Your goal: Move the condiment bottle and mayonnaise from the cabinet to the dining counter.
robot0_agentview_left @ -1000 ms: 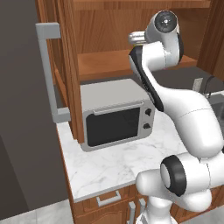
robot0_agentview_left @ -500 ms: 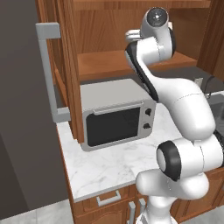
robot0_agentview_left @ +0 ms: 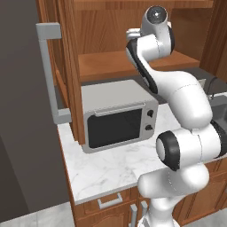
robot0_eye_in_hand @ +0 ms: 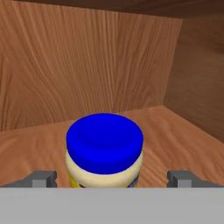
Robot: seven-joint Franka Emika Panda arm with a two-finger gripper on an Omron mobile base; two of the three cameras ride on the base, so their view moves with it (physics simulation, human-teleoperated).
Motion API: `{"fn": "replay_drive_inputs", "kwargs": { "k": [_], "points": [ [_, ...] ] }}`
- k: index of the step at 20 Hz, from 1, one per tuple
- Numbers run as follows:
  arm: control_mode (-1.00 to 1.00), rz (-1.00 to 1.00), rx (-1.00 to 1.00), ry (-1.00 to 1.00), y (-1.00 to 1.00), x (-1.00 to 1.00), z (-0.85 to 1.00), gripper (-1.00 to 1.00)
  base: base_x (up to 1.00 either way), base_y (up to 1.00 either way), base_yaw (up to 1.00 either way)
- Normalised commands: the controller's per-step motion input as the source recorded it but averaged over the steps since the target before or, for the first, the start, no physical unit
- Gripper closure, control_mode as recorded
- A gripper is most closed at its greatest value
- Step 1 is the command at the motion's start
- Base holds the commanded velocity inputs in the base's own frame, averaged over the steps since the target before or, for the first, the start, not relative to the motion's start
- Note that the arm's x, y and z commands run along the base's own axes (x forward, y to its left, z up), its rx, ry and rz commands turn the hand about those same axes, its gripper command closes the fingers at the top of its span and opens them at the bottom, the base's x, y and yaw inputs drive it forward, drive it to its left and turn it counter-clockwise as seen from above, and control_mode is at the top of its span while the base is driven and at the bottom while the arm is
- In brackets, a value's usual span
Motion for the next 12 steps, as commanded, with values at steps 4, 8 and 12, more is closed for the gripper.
{"fn": "replay_drive_inputs", "kwargs": {
  "k": [4,8,12],
  "points": [
    [-1.00,0.00,0.03,0.00,-0.06,0.16,-0.06,-1.00,0.00,0.00,0.00],
    [-1.00,0.00,0.03,0.00,-0.14,0.00,-0.15,-1.00,0.00,0.00,0.00],
    [-1.00,0.00,0.04,0.00,-0.10,0.05,-0.20,-1.00,0.00,0.00,0.00]
  ]
}}
